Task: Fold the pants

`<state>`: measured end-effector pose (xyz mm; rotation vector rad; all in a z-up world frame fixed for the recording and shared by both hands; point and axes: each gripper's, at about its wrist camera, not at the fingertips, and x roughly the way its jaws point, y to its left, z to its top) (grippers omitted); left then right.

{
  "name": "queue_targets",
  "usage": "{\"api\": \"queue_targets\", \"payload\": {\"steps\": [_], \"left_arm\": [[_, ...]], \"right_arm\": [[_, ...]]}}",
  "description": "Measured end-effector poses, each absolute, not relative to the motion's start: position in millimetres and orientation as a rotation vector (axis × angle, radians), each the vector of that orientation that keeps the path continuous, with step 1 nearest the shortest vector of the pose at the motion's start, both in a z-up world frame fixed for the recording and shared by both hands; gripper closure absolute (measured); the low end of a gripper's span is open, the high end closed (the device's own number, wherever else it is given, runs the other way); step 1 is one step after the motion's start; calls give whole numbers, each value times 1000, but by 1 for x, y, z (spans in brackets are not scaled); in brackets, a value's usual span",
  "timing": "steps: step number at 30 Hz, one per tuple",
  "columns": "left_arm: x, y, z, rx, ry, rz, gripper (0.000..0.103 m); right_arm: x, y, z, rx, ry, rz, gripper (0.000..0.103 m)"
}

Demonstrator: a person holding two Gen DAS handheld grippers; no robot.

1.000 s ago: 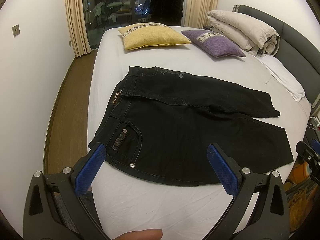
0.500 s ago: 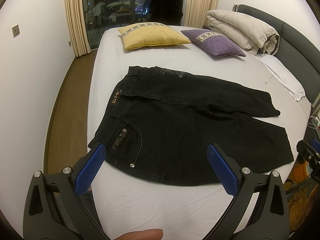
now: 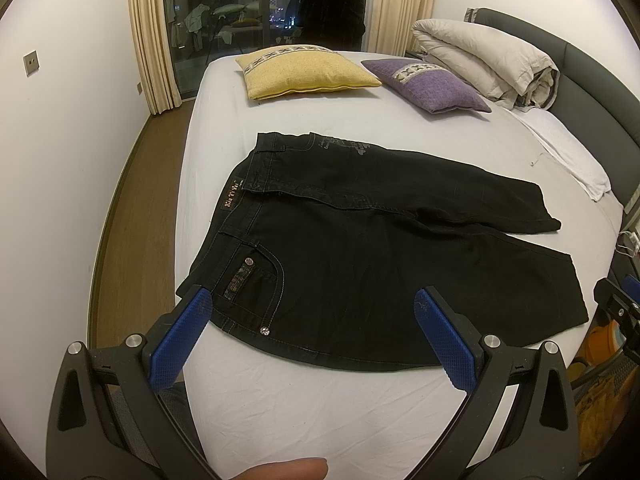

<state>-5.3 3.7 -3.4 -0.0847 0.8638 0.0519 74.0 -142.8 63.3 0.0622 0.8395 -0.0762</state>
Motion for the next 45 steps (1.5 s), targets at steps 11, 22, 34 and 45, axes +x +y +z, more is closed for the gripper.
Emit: {"api": "queue_targets", "payload": {"steps": [11,22,34,45], "left_arm": [[-6,3,-4,-84,864,51,0],[-6,5,-11,-82,871,46,0],[45,13,-47,-66,958,-229,0],[236,46,-56,141,956,-304,0]], "right_arm": [[74,-142,63,63,840,-76,0],[71,-145,58,65,840,-73,0],[106,-183,62,69,808,172,0],[236,-257,32,65,833,395,0]]}}
